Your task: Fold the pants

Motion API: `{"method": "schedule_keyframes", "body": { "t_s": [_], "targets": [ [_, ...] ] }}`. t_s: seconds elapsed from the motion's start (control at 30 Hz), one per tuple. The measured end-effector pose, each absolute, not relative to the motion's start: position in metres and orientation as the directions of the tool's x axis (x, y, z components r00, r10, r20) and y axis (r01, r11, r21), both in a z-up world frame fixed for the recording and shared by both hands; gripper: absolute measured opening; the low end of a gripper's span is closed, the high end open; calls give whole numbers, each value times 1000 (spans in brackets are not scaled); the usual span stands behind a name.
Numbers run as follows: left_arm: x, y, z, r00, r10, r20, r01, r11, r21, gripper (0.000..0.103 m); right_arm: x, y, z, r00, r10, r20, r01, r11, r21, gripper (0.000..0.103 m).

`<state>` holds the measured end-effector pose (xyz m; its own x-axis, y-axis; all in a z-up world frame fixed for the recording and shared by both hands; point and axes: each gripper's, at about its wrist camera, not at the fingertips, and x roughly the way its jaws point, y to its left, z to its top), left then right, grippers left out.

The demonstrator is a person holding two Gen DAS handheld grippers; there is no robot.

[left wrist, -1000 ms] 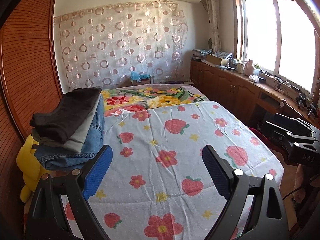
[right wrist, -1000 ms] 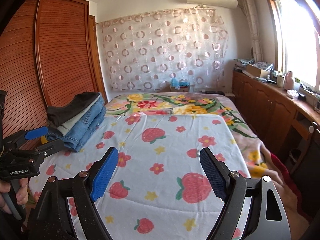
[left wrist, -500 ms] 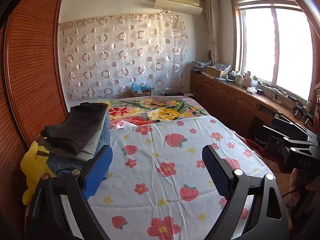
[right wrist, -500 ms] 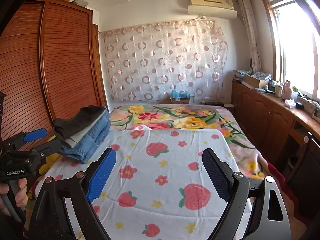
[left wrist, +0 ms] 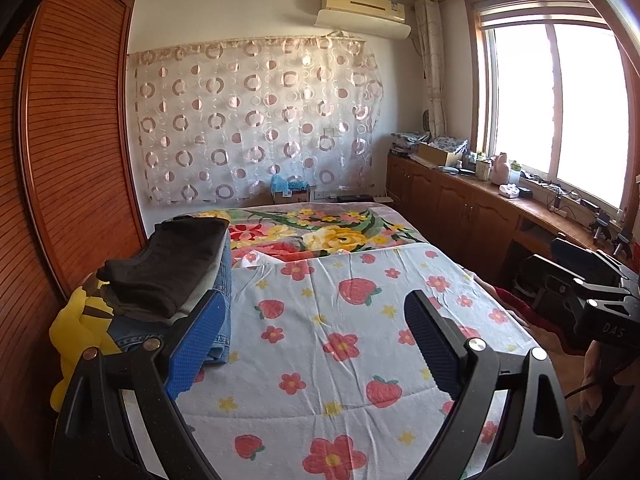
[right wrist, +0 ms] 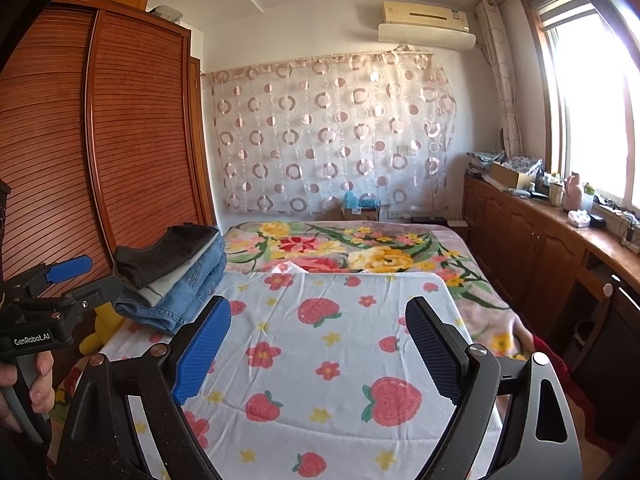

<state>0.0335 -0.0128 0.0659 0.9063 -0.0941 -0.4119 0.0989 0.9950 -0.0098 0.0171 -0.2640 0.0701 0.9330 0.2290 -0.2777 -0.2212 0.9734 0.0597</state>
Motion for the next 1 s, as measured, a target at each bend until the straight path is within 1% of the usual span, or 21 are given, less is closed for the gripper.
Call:
{"method": "schedule_keyframes", "body": {
  "t_s": [1.0],
  "targets": [
    [33,-11,66,907,-93,-411,97,995,-9,92,18,-263,65,937,222,-272,-215,975,54,91]
  ]
}}
